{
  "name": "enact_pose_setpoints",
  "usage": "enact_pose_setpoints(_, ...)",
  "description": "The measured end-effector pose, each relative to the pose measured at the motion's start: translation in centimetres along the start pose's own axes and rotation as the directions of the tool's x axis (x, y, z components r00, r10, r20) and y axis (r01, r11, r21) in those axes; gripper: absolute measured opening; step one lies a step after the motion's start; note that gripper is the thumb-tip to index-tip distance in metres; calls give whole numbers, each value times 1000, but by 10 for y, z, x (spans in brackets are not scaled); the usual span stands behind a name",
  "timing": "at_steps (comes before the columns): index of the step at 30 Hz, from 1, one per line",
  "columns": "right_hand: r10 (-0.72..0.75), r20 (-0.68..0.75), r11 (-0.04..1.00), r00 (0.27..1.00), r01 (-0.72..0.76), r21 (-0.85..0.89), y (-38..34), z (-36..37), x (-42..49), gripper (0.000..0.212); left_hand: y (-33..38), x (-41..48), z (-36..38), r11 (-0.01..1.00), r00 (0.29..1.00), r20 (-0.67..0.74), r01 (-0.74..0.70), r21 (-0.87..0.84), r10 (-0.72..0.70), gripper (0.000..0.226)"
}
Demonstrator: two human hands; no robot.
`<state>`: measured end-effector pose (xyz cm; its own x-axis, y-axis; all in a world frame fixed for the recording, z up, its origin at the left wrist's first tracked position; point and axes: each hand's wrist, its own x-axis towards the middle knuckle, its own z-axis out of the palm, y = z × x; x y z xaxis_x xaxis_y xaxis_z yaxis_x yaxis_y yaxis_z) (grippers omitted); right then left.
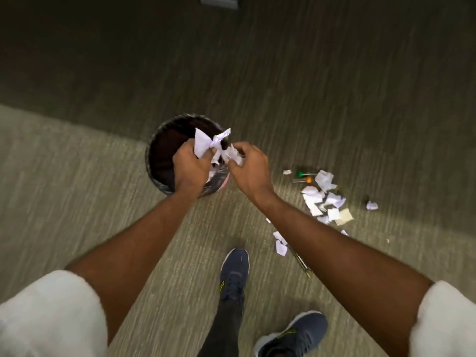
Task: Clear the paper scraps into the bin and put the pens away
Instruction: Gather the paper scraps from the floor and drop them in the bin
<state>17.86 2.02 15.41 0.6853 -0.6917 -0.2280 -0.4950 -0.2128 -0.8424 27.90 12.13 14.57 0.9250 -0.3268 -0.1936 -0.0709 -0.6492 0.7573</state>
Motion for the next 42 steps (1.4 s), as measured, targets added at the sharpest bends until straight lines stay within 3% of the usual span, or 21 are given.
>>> enact_pose_setpoints(5,203,94,976,975,-209,59,-23,44,16,36,-38,25,-45,997,998,-53,31,64,-27,9)
enact_pose_setpoints(9,344,170,921,924,-367,128,-22,70,27,50,-58,37,-63,991,995,-45,93,95,-89,13)
enact_pose_setpoints(14,360,263,885,895,-417,207,-21,87,29,62,-79,50,-68,992,995,18,93,89,-95,38)
enact_pose_setpoints(19,332,248,898,910,-385,213,-14,96,24,51,-78,58,-57,990,990,55,131,59,-134,40)
enact_pose_setpoints(25,321,157,903,934,-352,245,11,77,3,31,-78,44,-38,998,995,94,22,66,-28,29)
enact_pose_setpoints(29,251,116,959,961,-263,105,64,43,-46,27,-67,-9,-1,987,961,242,-151,54,134,21)
enact_pose_setpoints(33,273,57,961,960,-269,-64,154,-5,-112,30,-72,-81,54,970,820,545,-237,45,175,31)
enact_pose_setpoints(37,362,-48,908,931,-364,-207,252,-51,-157,33,-103,-147,117,953,691,717,-270,138,92,58)
enact_pose_setpoints(42,324,-80,891,943,-333,-309,332,-75,-165,38,-137,-212,183,926,699,714,-242,288,-39,62)
